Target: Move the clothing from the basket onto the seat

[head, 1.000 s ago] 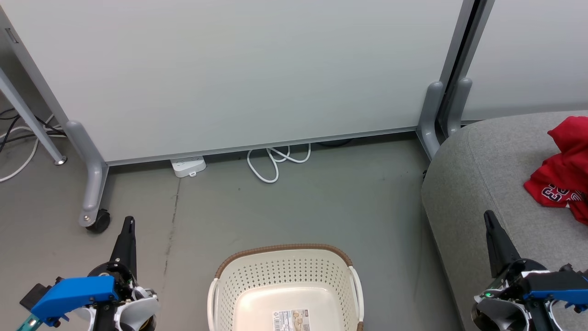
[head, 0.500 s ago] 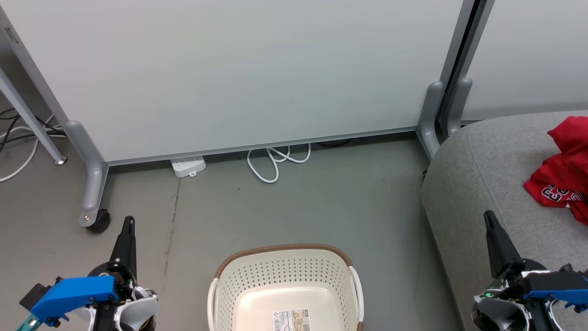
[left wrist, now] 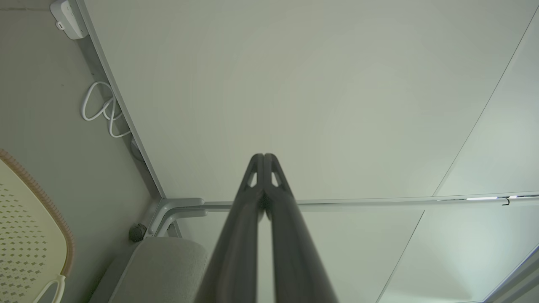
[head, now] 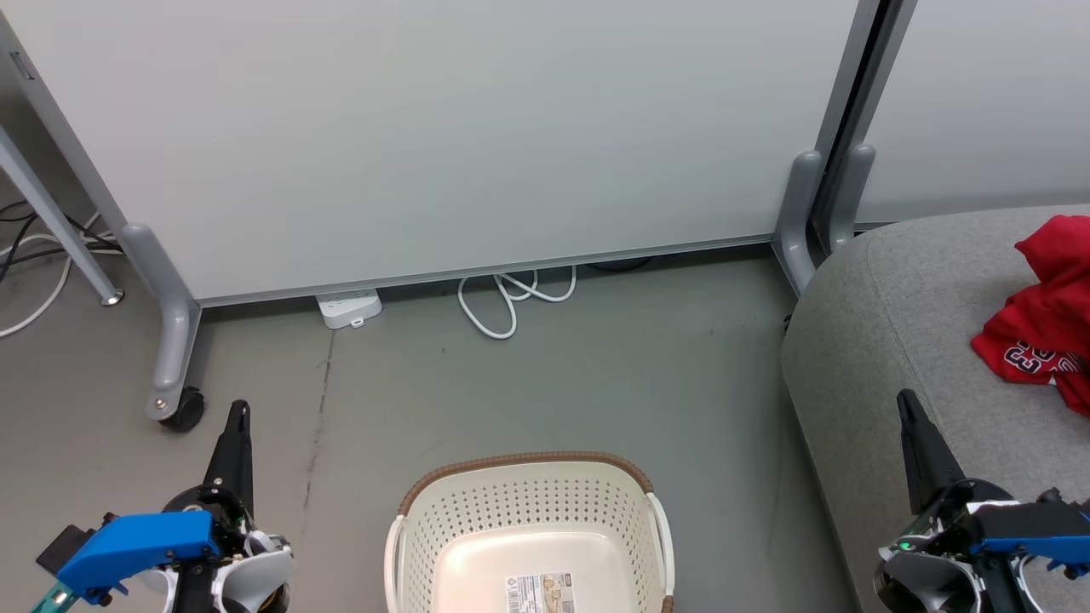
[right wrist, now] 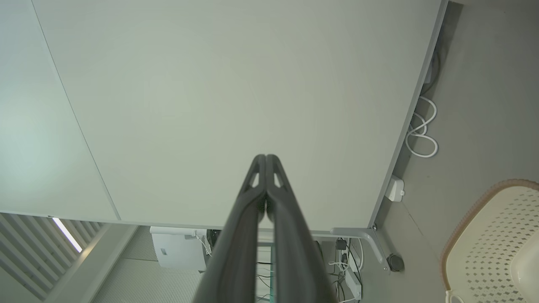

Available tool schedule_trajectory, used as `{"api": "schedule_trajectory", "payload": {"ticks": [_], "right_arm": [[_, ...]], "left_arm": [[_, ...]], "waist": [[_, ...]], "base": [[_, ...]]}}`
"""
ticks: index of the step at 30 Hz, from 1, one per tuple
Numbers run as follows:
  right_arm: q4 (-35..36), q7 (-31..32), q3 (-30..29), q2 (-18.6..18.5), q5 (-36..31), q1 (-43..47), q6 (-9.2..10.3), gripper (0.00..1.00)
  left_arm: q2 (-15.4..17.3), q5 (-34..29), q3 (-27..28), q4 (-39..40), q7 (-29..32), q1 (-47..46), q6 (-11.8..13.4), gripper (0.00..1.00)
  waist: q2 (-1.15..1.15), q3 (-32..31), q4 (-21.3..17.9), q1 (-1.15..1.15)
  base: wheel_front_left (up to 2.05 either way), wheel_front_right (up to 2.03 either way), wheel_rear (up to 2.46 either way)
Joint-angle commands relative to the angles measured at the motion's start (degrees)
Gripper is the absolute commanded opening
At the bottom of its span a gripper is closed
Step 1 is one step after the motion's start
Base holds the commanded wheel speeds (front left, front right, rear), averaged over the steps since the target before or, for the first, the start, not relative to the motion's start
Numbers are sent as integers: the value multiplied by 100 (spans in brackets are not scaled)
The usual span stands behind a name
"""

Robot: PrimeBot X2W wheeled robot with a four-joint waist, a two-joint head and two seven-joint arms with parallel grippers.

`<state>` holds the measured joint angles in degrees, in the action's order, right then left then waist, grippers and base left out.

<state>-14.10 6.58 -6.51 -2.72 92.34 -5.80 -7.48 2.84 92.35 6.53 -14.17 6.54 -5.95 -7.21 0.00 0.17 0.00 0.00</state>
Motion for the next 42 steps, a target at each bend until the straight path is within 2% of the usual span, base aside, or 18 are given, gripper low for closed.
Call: {"api": "schedule_trajectory", "payload": {"ticks": [1, 42], "right_arm": [[12, 14, -9, -29, 15, -80, -2, 0], [13, 13, -8, -29, 15, -78, -2, 0]], "left_arm": [[7, 13, 13, 22, 20, -54, -53, 0], [7, 13, 12, 24, 19, -54, -52, 0]], "waist": [[0, 0, 0, 0], [0, 0, 0, 0]], "base": [[0, 0, 0], [0, 0, 0]]}}
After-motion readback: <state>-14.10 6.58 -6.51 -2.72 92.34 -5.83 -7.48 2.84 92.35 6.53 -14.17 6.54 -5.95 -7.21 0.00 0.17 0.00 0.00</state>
